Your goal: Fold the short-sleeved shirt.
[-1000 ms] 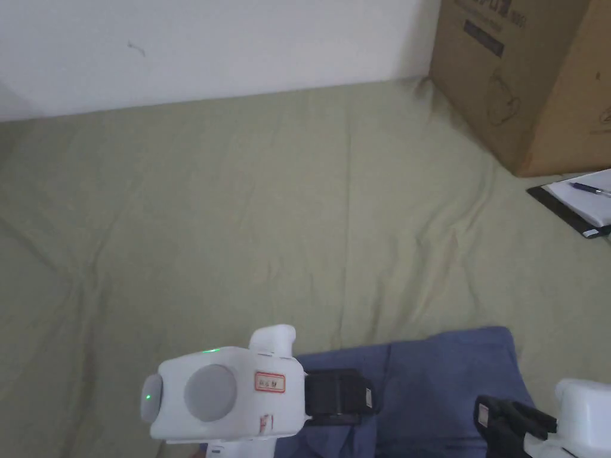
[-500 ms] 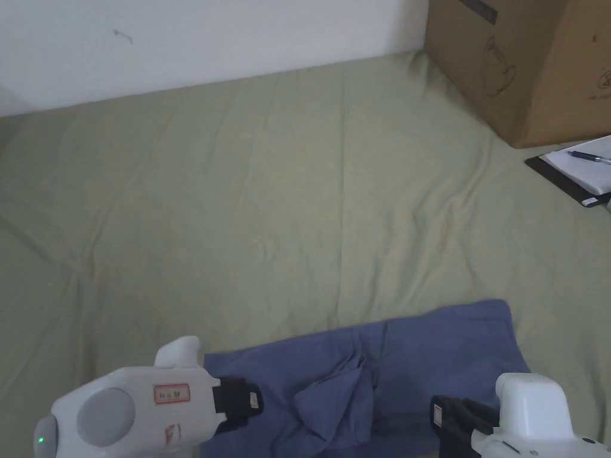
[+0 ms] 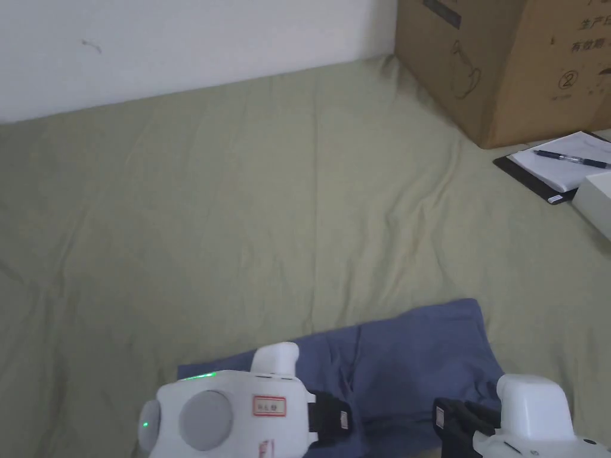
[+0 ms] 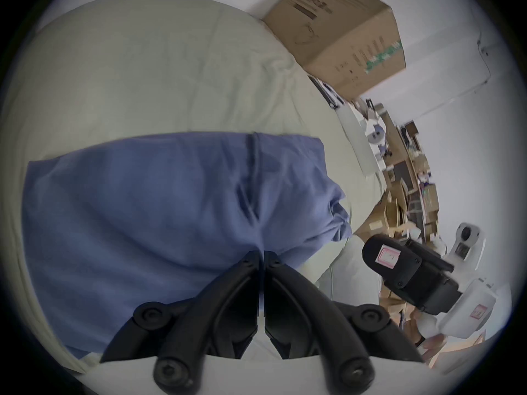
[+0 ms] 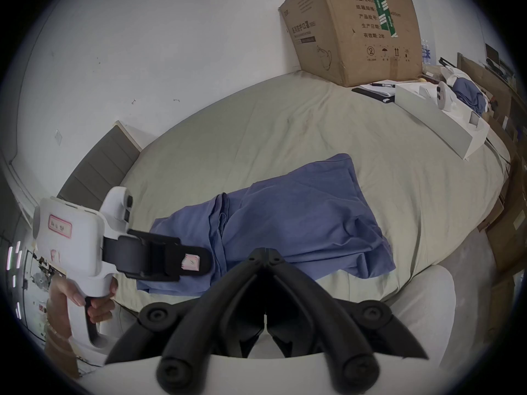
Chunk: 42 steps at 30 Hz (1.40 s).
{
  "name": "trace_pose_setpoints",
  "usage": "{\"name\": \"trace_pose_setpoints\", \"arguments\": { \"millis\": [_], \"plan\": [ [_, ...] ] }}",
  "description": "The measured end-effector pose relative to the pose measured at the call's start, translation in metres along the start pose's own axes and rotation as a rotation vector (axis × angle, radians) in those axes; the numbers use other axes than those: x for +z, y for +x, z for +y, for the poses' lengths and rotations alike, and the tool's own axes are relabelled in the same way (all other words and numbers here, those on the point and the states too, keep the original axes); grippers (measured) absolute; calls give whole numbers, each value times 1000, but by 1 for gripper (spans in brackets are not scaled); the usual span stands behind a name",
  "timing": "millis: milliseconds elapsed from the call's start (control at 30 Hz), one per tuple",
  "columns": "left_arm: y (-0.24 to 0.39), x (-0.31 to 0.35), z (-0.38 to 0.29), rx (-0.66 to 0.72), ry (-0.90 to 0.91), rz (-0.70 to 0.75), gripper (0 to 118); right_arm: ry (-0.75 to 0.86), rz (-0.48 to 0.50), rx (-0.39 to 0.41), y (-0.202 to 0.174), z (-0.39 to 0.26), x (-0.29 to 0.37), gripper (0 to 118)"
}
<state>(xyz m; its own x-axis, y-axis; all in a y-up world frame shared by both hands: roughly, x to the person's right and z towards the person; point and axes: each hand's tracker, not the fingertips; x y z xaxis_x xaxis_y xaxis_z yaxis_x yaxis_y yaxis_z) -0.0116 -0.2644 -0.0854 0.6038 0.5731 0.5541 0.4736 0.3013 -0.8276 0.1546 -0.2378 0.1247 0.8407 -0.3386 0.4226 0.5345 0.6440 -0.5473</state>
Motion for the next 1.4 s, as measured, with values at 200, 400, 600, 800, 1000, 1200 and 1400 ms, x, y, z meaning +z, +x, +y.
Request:
{"name": "trace_pose_setpoints", "arguments": {
  "millis": [200,400,600,800,1000,1200,1400],
  "plan": [
    [-1,-8,-14,5,-50,-65,3,33,8,4,-2,2,7,0],
    [-45,49,-17,122,68,-169,34,63,8,38,-11,7,9,0],
    [-123,121,-33,267,257,-114,113,68,10,69,-26,9,6,0],
    [-204,140,-51,481,280,-200,113,54,18,101,-44,6,-4,0],
    [-211,103,-46,516,198,-366,112,27,41,88,-56,10,-11,0],
    [-221,71,-27,466,125,-452,109,24,26,97,-60,17,-13,0],
    [-243,52,-35,581,113,-469,7,-7,24,99,-66,16,-21,0]
  ]
}}
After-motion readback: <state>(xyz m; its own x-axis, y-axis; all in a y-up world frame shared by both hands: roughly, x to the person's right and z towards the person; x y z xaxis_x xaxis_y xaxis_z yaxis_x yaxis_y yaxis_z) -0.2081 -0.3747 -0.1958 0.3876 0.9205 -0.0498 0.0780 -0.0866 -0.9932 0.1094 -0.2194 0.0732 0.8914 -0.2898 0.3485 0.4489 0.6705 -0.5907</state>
